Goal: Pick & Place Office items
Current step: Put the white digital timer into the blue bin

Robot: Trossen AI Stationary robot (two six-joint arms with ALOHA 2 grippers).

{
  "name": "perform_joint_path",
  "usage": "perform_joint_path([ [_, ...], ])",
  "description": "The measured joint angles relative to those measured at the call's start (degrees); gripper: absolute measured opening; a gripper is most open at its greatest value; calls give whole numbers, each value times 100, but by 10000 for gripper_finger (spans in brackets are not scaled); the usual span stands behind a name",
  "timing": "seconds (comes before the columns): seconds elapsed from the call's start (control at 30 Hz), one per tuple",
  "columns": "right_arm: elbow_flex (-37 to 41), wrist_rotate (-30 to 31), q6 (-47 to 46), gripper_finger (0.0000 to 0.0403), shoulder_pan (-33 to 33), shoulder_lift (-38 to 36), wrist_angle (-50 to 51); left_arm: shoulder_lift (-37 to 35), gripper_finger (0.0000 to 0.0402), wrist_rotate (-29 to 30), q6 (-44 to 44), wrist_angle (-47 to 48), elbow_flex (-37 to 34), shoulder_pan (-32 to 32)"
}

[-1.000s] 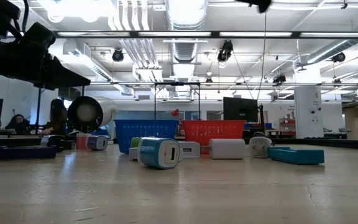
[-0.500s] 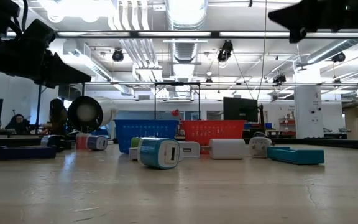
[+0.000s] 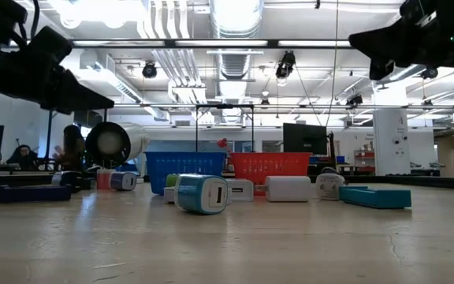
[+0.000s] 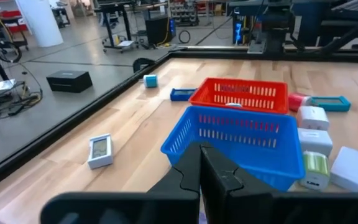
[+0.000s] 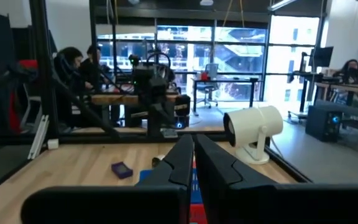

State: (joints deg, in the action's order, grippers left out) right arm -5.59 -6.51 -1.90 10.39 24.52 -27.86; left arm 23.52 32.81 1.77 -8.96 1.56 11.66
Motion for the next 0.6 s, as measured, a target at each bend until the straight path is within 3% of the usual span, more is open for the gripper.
perform_joint_path([
  [0.17, 205, 1, -138, 12, -2, -68, -89, -1, 3, 46, 3, 5, 44, -2],
  [0.33, 337, 1, -202, 12, -2, -88, -122, 1, 3, -296, -174, 3, 253, 0],
  [0.47, 337, 1, -204, 12, -2, -90, -131, 1, 3, 646, -139, 14, 611, -8],
  [0.6, 337, 1, -164, 12, -2, -79, -123, 156, 3, 819, -440, 392, 1356, -46],
])
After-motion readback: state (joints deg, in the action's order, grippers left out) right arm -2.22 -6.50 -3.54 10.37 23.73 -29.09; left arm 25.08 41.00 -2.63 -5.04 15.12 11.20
